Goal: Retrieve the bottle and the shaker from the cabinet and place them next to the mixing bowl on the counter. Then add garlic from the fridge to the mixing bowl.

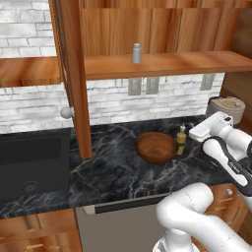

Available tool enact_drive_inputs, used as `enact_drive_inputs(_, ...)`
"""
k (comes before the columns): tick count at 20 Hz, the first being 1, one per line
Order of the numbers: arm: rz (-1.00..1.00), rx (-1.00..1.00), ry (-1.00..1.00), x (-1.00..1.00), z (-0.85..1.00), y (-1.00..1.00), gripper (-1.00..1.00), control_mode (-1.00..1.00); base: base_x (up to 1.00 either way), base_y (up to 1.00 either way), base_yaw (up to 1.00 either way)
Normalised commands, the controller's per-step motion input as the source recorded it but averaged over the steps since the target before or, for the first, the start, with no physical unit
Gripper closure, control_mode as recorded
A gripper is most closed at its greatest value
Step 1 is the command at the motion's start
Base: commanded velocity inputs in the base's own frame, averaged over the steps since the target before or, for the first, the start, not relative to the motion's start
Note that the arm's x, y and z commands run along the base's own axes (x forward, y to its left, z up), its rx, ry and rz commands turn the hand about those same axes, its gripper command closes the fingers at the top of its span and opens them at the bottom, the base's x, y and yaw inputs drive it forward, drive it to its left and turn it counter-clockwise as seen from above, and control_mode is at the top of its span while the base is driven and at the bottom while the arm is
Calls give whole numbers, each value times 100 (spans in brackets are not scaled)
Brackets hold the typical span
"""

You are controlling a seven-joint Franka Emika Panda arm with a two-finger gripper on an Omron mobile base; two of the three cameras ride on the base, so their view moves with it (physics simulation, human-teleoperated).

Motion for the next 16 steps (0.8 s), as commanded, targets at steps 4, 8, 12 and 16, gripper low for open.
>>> enact_drive_inputs(4, 20, -30, 8, -58, 35, -1, -100, -100, 0, 0, 0)
enact_drive_inputs(8, 27, -34, 9, -53, 25, 0, -100, -100, 0, 0, 0)
enact_drive_inputs(12, 24, -35, 0, -53, 41, 2, -100, -100, 0, 0, 0)
enact_drive_inputs(16, 25, -39, -13, -46, 49, 22, -100, -100, 0, 0, 0)
